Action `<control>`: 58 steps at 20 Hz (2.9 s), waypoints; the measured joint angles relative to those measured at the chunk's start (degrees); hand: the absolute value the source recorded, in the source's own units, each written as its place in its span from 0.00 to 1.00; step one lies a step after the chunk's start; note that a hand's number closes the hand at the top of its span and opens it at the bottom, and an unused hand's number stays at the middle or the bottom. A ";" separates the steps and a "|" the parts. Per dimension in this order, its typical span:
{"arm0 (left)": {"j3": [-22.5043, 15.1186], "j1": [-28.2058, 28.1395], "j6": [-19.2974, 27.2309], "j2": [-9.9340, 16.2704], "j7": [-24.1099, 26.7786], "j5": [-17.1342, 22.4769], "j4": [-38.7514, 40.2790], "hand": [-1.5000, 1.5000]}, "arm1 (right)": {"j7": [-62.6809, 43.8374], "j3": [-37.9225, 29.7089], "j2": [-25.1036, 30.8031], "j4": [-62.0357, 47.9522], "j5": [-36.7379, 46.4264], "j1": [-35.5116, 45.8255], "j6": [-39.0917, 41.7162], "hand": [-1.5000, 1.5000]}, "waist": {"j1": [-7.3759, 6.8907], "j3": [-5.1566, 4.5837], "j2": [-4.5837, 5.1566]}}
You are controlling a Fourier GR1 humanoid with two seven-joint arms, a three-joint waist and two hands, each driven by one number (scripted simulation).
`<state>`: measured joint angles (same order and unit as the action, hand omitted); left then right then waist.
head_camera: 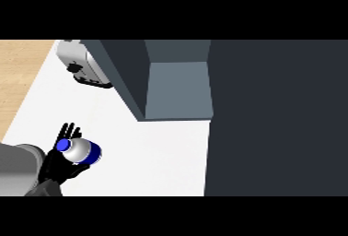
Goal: Pick up the bottled water, place it into the cabinet and close the cabinet
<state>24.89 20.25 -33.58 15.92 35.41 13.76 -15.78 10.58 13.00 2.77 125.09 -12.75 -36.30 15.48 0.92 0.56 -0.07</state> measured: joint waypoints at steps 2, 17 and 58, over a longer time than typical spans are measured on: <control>-0.42 0.36 -0.27 -0.38 -0.18 -0.14 -0.42 0.00 | -1.21 0.92 -0.39 1.34 0.10 -0.13 -0.76 0.00 | -0.02 0.00 -0.01; -3.96 1.54 -0.28 -4.42 1.48 -1.88 -1.81 1.00 | -0.67 -0.68 0.59 -0.64 -0.91 1.30 -0.37 0.00 | -0.02 -0.41 0.14; -25.14 -10.00 23.30 -15.76 -22.41 12.90 -55.65 1.00 | -0.75 2.27 0.29 -3.10 -0.47 3.39 -3.03 0.00 | -0.77 -0.53 -0.08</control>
<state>-0.25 10.26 -10.27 0.16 13.00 26.66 -71.42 9.83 15.27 3.06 121.99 -13.22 -32.91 12.45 0.15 0.03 -0.15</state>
